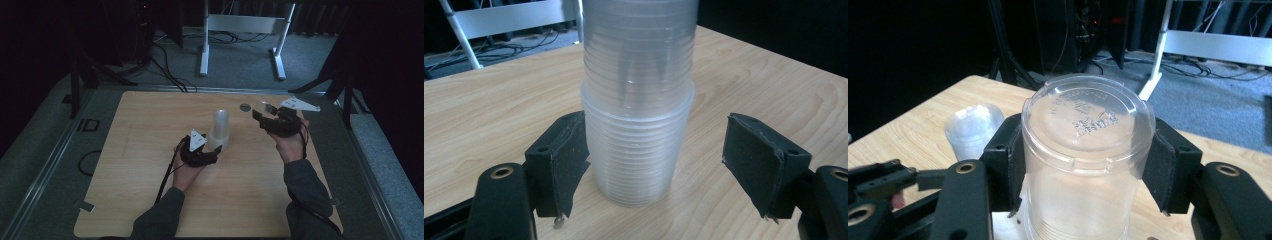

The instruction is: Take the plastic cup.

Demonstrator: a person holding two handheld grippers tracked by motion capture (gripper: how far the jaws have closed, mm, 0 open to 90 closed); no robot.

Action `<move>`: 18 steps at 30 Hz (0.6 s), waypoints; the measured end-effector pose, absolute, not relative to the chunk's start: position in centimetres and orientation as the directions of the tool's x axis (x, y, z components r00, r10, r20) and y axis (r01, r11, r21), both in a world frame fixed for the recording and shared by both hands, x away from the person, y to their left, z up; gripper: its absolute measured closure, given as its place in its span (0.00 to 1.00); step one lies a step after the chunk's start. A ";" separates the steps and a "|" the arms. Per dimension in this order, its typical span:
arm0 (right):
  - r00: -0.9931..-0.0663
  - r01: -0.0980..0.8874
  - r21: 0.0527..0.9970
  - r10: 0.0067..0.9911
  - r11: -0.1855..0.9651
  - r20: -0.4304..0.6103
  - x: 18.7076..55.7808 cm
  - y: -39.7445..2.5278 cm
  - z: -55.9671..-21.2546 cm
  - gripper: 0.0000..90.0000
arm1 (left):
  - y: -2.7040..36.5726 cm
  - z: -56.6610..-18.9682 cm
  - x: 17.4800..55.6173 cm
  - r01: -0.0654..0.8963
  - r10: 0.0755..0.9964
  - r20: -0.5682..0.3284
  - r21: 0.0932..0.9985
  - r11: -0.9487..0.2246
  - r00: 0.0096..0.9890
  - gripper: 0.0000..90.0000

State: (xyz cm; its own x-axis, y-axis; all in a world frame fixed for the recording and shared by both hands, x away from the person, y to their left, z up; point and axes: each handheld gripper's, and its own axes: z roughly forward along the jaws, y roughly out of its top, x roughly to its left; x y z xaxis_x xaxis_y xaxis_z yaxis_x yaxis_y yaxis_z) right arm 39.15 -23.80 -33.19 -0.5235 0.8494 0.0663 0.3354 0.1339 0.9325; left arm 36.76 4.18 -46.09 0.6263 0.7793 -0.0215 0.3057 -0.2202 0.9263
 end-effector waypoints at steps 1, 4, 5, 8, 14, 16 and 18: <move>-0.521 0.340 0.931 0.851 0.134 0.068 39.1 -23.9 -33.4 0.46 | 4.1 -46.1 36.7 0.302 0.776 -0.020 0.927 -0.221 0.630 0.29; -0.514 0.351 0.927 0.855 0.133 0.071 39.0 -24.2 -34.0 0.46 | 3.9 -46.1 36.4 0.299 0.764 -0.022 0.927 -0.225 0.645 0.30; -0.513 0.354 0.925 0.856 0.136 0.071 38.9 -24.3 -34.2 0.46 | 3.8 -46.0 36.3 0.299 0.759 -0.024 0.927 -0.227 0.651 0.30; -0.507 0.359 0.923 0.859 0.141 0.066 38.8 -24.6 -34.5 0.46 | 3.6 -45.9 36.2 0.294 0.752 -0.023 0.928 -0.229 0.659 0.30; -0.484 0.383 0.914 0.872 0.133 0.076 38.5 -25.7 -35.7 0.46 | 3.0 -45.6 35.8 0.283 0.732 -0.028 0.932 -0.227 0.681 0.30; -0.478 0.389 0.912 0.875 0.130 0.079 38.4 -25.9 -35.9 0.46 | 2.6 -45.6 35.6 0.275 0.718 -0.021 0.931 -0.239 0.696 0.30; -0.473 0.395 0.910 0.877 0.126 0.083 38.3 -26.1 -36.1 0.46 | 2.5 -45.6 35.6 0.272 0.715 -0.021 0.932 -0.238 0.699 0.30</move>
